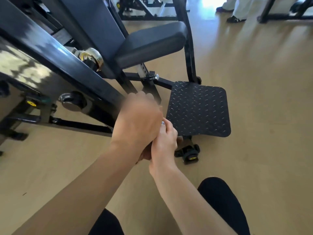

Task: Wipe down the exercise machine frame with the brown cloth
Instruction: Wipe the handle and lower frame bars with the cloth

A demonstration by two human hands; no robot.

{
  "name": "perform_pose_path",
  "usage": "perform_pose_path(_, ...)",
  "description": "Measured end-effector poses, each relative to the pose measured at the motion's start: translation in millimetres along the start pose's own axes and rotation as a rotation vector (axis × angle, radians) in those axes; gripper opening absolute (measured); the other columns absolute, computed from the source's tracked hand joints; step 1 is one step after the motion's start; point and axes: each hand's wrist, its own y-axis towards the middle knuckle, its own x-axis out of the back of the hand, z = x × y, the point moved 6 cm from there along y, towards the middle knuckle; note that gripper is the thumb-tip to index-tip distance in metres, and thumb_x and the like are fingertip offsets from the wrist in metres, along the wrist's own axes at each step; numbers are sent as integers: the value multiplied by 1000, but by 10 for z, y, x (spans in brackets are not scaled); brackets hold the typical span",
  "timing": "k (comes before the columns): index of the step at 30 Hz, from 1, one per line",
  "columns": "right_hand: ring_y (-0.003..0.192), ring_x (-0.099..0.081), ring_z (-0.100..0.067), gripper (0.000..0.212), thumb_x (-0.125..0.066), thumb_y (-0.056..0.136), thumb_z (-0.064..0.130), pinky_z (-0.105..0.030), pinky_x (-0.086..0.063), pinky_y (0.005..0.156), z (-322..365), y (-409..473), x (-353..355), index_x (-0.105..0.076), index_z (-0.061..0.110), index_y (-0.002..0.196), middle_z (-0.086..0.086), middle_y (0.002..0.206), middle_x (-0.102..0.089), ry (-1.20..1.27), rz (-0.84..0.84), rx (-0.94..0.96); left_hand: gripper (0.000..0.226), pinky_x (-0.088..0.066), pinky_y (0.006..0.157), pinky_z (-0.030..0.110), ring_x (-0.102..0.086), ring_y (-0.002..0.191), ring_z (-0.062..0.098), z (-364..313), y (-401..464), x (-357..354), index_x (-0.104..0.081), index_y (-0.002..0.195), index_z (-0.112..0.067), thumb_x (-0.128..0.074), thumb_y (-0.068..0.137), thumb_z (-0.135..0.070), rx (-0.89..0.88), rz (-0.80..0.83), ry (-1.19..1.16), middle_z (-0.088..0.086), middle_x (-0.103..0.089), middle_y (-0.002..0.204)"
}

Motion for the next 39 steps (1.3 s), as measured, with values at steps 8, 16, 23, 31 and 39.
perform_pose_path(8,123,-58,-22,22,-43,100,48,-51,-58,96,-281,282,248,-64,52,102,4,132,-57,56,-23,-2,53,-30,64,37,-38,68,25,-31,-8,-12,-58,82,-8,-21,112,-29,18,-84,19,10,-44,74)
perform_pose_path(16,111,-68,-32,26,-47,109,26,-54,-59,94,-730,1173,887,-72,33,107,-11,125,-66,45,-106,-166,46,-26,61,37,-35,65,25,8,14,-38,-57,75,-8,-32,109,-25,47,-101,2,9,-42,70)
perform_pose_path(23,108,-68,-30,24,-46,105,29,-56,-62,84,-520,684,560,-68,35,111,-9,128,-60,106,-72,-153,45,-31,60,35,-39,63,23,-3,7,-32,-52,73,-8,-33,110,-26,64,-91,-3,9,-42,68)
perform_pose_path(31,109,-70,-23,21,-50,105,29,-43,-64,83,-469,594,490,-68,33,112,-6,127,-61,146,45,-68,53,-35,63,36,-40,66,22,-39,1,-23,-49,74,-9,-17,112,-29,55,-90,-33,7,-44,71)
perform_pose_path(39,102,-68,-25,26,-42,111,27,-32,-56,69,-865,1828,1082,-67,29,113,-11,122,-68,-172,0,-190,42,-32,62,38,-32,66,25,-15,9,-27,-38,73,-10,-23,110,-25,94,-161,-40,8,-35,70)
